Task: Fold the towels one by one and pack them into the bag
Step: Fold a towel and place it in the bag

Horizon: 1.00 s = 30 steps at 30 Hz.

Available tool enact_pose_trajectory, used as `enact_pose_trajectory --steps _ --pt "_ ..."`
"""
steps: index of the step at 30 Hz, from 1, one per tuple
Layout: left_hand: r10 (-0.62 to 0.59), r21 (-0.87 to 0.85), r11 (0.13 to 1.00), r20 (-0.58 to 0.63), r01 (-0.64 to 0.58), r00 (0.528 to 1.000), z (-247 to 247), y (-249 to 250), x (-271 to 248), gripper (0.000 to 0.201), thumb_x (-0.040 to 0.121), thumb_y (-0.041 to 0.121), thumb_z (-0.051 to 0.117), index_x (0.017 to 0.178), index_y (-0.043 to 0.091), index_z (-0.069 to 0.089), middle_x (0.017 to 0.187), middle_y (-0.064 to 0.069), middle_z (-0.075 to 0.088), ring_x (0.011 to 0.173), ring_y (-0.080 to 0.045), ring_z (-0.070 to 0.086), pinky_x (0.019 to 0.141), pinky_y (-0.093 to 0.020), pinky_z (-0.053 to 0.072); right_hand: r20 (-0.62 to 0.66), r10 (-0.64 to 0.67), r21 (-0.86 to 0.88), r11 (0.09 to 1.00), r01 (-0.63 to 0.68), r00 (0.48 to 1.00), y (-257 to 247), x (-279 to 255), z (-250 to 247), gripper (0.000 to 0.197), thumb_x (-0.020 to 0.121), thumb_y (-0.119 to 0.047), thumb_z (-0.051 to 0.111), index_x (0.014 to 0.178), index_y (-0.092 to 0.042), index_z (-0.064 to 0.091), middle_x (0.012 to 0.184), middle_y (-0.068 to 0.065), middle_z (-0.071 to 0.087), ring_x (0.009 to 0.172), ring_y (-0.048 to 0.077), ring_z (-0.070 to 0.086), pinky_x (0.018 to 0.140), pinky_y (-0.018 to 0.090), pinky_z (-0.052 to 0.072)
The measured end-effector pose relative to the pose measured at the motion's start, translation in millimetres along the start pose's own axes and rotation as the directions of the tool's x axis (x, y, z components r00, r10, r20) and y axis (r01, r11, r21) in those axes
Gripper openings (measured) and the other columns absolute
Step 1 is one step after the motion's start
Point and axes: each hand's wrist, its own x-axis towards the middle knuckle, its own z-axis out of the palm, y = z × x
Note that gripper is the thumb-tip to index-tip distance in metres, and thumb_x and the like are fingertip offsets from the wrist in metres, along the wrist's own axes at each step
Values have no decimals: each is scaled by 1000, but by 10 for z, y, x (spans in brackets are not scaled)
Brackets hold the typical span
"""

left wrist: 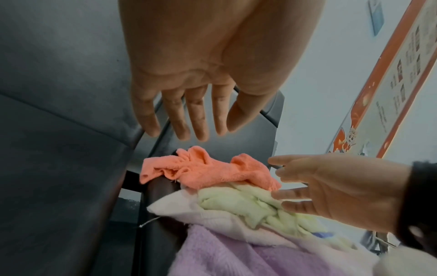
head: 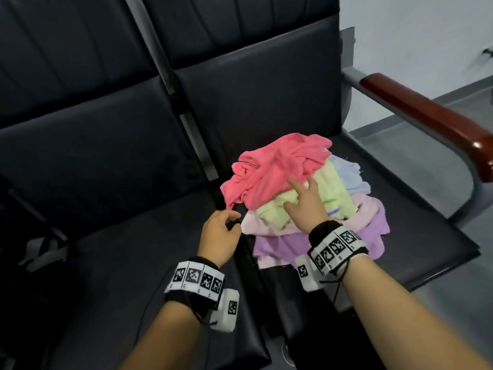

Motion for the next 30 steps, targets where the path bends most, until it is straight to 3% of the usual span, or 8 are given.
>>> enact_pose_trajectory --steps 3,6,12,15,18,21,24,30 --pt "-5 11 1000 13 5 1000 92 -15 40 25 85 0 65 105 11 74 106 -5 67 100 -15 62 87 -14 40 11 40 35 999 -41 999 65 194 71 65 89 -14 62 149 -22 41 163 18 3 138 33 42 117 31 28" --pt "8 5 1000 29 -8 1000 141 -52 27 25 86 0 65 107 11 73 109 -3 66 102 -13 61 88 -11 40 63 34 3 999 -34 997 76 346 114 64 89 -17 63 149 -15 42 159 21 21 141 32 36 114 31 27" --pt "29 -25 999 40 -28 999 47 -154 -107 25 88 3 66 108 16 72 107 6 63 99 -3 59 83 0 37 13 -83 -38 996 84 996 -159 272 65 47 90 -9 59 137 -4 56 138 15 53 121 30 54 99 29 38" --pt "37 -75 997 1 -36 999 -138 -177 -163 27 88 4 67 111 17 71 108 7 64 101 -3 60 85 -9 43 -42 -242 65 968 244 969 -455 16 56 33 89 -3 60 120 -8 70 119 8 67 101 20 62 85 17 40" --pt "41 -149 988 -25 -44 999 -349 -150 -252 33 87 5 68 117 18 68 113 4 65 106 -6 61 94 -20 47 -49 -338 214 916 341 940 -821 -285 23 22 89 -4 62 101 -16 76 102 -5 70 91 9 64 80 23 49" --pt "84 -216 972 -33 -89 996 -568 -143 -400 41 84 4 72 118 26 63 117 5 63 105 2 59 93 -15 47 -51 -400 355 849 391 915 -1209 -590 -45 25 89 -3 63 95 -24 75 95 -19 69 93 1 65 81 20 52" --pt "129 -262 957 -8 -127 992 -801 -199 -594 56 78 3 77 122 32 58 120 8 60 107 7 57 89 -7 44 -65 -431 462 787 410 900 -1605 -881 -110 28 87 2 63 98 -21 75 99 -11 72 99 3 66 90 17 49" --pt "158 -270 952 19 -147 987 -1271 -452 -1059 60 75 1 77 128 22 59 121 6 64 113 -4 60 97 -23 48 -46 -396 657 679 326 917 -2256 -1373 -73 30 88 8 61 95 -17 76 99 -3 74 99 4 67 87 18 50"
